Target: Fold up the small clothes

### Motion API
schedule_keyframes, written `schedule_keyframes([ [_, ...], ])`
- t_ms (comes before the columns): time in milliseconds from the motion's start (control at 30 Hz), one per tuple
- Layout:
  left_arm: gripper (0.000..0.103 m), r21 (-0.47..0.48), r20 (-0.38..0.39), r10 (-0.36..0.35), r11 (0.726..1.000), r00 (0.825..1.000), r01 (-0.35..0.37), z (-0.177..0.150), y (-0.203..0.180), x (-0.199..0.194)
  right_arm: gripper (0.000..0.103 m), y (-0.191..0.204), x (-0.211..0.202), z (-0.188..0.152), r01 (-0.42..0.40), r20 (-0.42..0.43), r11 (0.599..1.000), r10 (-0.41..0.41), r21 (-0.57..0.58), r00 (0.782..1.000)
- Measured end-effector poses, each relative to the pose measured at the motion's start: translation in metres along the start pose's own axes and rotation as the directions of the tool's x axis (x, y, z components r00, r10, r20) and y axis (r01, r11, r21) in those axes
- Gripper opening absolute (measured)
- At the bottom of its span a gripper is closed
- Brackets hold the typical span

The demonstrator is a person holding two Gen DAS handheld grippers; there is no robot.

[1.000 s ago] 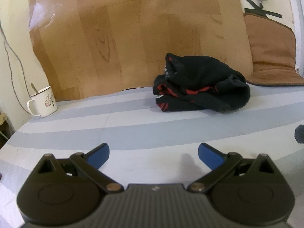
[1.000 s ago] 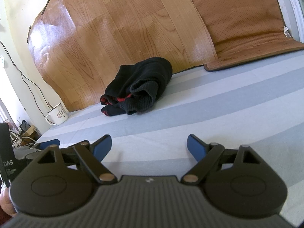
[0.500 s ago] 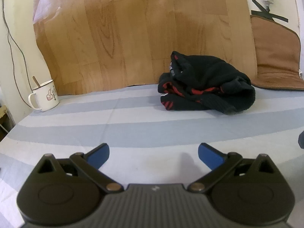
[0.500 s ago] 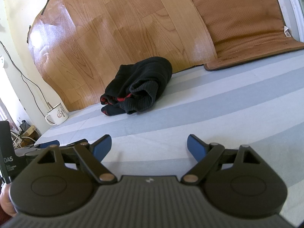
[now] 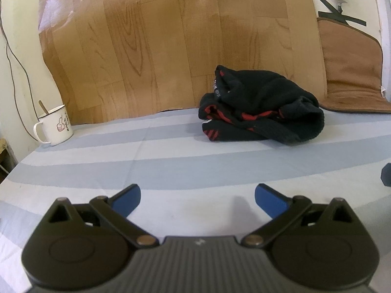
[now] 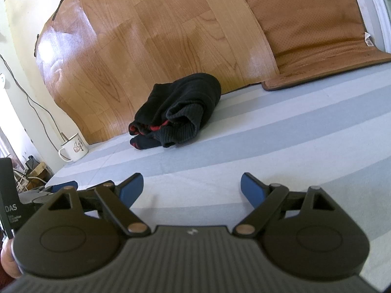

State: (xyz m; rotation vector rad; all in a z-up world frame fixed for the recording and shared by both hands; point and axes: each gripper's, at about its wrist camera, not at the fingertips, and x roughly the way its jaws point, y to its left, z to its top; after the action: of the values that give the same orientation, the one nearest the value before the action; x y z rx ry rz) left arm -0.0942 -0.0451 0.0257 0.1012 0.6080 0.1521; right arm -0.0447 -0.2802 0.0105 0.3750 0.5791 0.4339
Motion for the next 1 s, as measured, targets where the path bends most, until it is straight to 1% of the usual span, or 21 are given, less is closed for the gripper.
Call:
schedule_keyframes([
  [1000,0.103,0.004,0.004,-0.007,1.0,1.0,0.007,0.0003,-0.0029,-0.0015,0.09,-0.0004,-0.0011,-0.0003,-0.001,0.011,1.0,0.001,0.007,1.0],
])
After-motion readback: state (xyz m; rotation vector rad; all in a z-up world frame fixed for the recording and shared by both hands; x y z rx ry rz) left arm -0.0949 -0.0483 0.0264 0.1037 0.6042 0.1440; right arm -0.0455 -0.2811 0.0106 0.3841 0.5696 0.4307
